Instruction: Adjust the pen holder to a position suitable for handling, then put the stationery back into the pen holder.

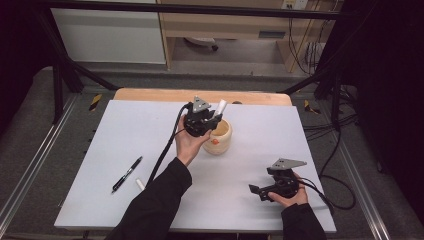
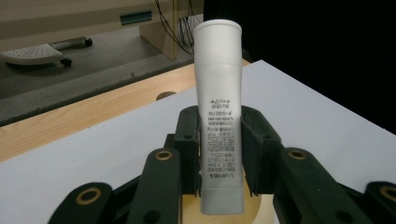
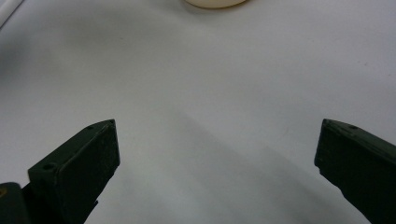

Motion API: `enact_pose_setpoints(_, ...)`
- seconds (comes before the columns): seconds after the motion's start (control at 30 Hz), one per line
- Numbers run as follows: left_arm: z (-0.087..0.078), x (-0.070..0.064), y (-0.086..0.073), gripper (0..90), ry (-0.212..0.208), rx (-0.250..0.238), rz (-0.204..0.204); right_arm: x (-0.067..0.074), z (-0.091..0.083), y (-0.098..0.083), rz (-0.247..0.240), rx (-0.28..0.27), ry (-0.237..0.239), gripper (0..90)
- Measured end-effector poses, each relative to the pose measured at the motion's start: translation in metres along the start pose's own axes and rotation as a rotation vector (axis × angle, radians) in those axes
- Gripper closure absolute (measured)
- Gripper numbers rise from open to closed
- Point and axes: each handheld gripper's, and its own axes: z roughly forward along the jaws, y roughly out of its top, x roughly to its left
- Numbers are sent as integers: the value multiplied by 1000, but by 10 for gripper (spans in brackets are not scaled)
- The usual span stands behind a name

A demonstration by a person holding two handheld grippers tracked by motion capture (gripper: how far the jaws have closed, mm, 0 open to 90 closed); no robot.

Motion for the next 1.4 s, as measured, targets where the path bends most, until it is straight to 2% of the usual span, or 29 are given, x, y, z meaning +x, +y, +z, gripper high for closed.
enact_pose_setpoints(0.27, 12, 2, -10, 699, 7, 20, -3, 0, 1, 0, 0, -2, 2, 8)
enact_pose_setpoints(0.33, 15, 3, -13, 699, 12, 32, 10, 0, 0, 0, 2, -1, 4, 8)
enact_pose_setpoints(0.47, 21, 3, -20, 699, 4, 42, -4, 0, 1, 0, 2, -1, 3, 8)
enact_pose_setpoints(0.6, 25, 4, -25, 699, 6, 61, -1, 0, 1, 0, 1, -1, 4, 8)
enact_pose_setpoints(1.1, 33, 4, -41, 698, -4, 127, 16, 1, 0, -1, -6, 5, 4, 8)
enact_pose_setpoints(1.4, 32, 6, -40, 689, -13, 147, 17, 0, 1, -1, -12, 5, 4, 8)
